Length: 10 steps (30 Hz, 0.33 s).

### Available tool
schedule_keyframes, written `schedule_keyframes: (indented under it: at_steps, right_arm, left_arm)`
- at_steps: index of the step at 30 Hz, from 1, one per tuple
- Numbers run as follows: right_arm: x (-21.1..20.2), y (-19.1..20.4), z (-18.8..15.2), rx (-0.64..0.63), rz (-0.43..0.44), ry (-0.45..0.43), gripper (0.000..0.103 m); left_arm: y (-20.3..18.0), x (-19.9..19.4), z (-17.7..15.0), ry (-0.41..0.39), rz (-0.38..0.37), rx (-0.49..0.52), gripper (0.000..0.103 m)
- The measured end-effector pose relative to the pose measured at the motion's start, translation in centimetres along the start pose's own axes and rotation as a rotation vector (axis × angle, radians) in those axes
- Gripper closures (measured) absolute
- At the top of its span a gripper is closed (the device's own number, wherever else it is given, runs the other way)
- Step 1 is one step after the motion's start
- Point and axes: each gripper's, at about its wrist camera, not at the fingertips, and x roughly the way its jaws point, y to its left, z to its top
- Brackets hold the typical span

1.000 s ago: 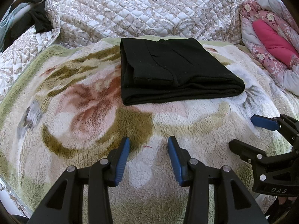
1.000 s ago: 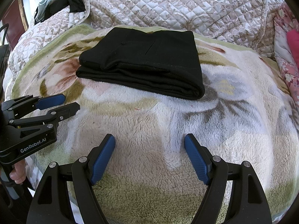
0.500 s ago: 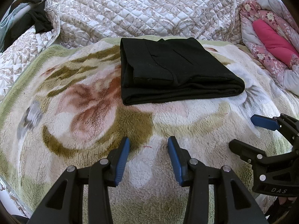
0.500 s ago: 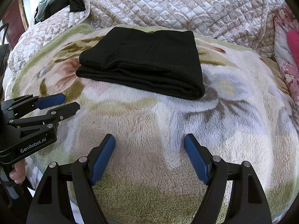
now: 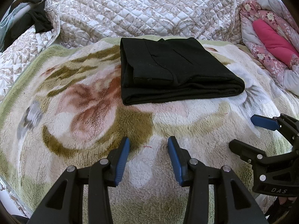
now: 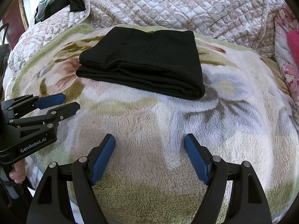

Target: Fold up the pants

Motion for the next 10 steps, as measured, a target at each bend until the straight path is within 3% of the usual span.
schedule_keyframes:
  at_steps: [10]
  right_arm:
    - [0.01,0.07,-0.01,0.0,-0.002,0.0,0.026]
  left_arm:
    - [0.16,0.05,-0.02,-0.002,0.0,-0.002,0.058]
